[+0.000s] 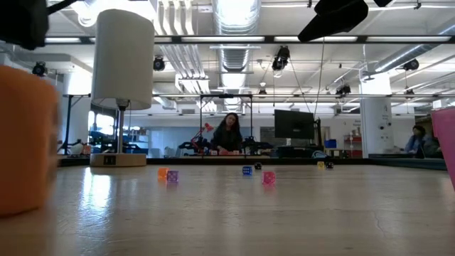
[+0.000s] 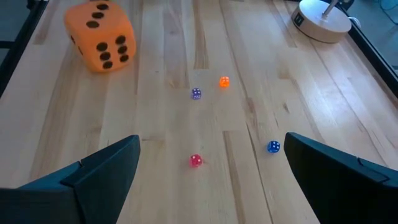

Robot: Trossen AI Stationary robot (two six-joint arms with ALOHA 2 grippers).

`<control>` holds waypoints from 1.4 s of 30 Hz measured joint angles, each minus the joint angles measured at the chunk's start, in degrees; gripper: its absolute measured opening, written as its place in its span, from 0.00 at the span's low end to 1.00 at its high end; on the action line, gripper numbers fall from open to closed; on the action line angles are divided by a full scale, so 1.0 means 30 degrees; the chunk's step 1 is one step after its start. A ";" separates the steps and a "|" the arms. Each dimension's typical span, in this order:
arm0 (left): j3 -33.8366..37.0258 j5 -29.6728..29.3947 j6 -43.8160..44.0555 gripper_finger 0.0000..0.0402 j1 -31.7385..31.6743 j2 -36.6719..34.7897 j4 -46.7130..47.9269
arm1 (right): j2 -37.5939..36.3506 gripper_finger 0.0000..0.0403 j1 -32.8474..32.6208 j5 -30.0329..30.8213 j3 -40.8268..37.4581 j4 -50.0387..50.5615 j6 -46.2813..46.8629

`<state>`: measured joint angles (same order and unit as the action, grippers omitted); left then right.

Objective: Pick & Place Dice
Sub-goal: Put the large orange die into the bin

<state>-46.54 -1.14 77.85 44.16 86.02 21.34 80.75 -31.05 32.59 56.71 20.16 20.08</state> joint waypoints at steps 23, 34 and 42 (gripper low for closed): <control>-0.0479 -0.3694 -0.6561 0.09 -0.3857 -0.1005 0.1061 | 0.0000 0.98 -0.0007 0.0088 -0.0015 -0.0438 -0.0051; -0.0612 -0.2255 -0.5614 0.09 -0.0924 -0.1324 -0.0887 | 0.0000 0.98 -0.0022 0.0150 -0.0015 -0.0539 -0.0204; -0.0641 -0.1058 -0.5610 0.09 -0.0990 0.1130 -0.2783 | 0.0000 0.98 -0.0022 0.0150 -0.0044 -0.0583 -0.0204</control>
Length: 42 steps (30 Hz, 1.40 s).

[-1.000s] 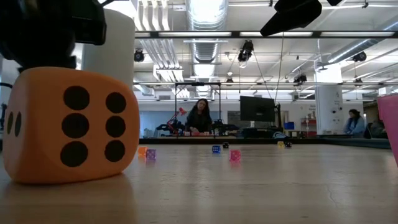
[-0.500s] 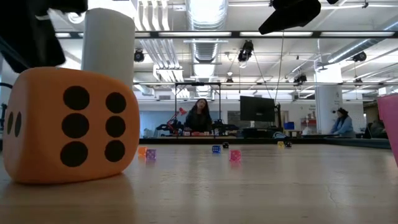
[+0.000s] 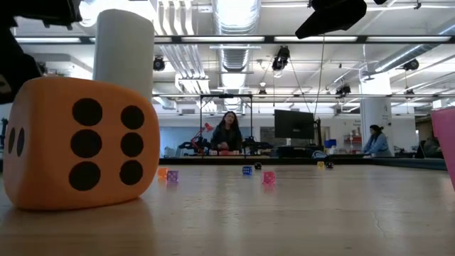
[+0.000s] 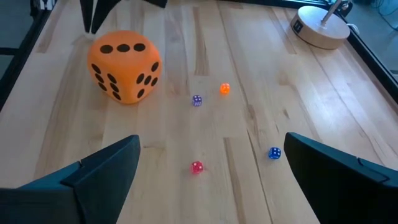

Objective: Pick & Place Dice
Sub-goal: Put the large orange die into the bin

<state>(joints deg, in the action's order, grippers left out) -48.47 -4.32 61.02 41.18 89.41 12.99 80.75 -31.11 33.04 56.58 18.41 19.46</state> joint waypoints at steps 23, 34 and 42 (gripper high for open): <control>-0.0124 0.0336 -0.7903 0.09 -0.5603 0.2246 -0.2344 | 0.0000 0.98 0.0022 -0.0007 0.0000 -0.0240 -0.0007; -0.0124 -0.0960 -1.0703 0.09 -0.9336 0.2244 -0.2403 | 0.0000 0.98 0.0015 -0.0004 0.0000 -0.0247 -0.0007; -0.0124 -0.1714 -1.2101 0.09 -1.0780 0.2244 -0.2620 | 0.0000 0.98 0.0015 -0.0007 0.0000 -0.0240 0.0000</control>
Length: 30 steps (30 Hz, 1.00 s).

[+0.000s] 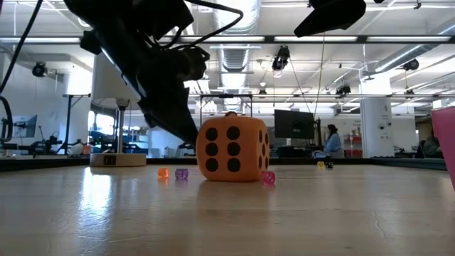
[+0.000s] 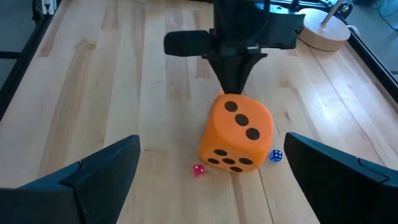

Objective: Pick & Place Dice
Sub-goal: Put the large orange die into the bin

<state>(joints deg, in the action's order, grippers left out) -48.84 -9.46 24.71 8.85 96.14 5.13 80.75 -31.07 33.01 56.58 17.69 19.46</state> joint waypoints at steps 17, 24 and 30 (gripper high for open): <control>0.0109 -0.0575 -0.0815 0.09 0.1733 -0.5187 0.3691 | 0.0007 0.98 0.2218 -0.0197 -0.0869 -0.0015 0.1228; 0.0131 -0.3901 -0.0751 0.09 0.4073 -0.7467 0.4788 | 0.0365 0.98 0.3779 -0.1928 -0.0936 -0.0581 0.1122; 0.0131 -0.4738 -0.0742 0.09 0.5629 -0.8180 0.4941 | 0.1222 0.98 0.4232 -0.2011 -0.0593 -0.0679 0.0965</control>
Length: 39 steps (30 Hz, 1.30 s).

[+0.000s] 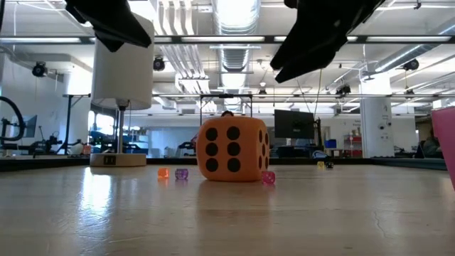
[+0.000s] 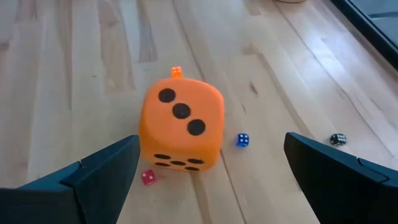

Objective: Pick & Place Dice
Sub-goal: Put the large orange die into the bin

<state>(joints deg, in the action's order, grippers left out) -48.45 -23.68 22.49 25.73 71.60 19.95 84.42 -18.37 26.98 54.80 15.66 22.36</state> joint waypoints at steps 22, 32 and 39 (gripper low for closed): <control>-0.0057 -0.0126 0.0161 0.09 0.0409 -0.0097 0.0251 | 0.6097 0.98 0.0210 0.1028 0.5971 0.2352 0.0059; -0.0007 -0.0119 0.0573 0.09 0.0409 -0.0090 0.0329 | 0.6814 0.98 0.1233 0.0175 0.6458 0.2660 0.0976; -0.0007 -0.0119 0.0570 0.09 0.0409 -0.0090 0.0333 | 0.6857 0.98 0.1254 -0.0080 0.6346 0.2566 0.1134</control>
<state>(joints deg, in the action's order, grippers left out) -48.47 -24.03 24.20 26.96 71.33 20.95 104.99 -14.61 26.74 73.83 23.35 25.76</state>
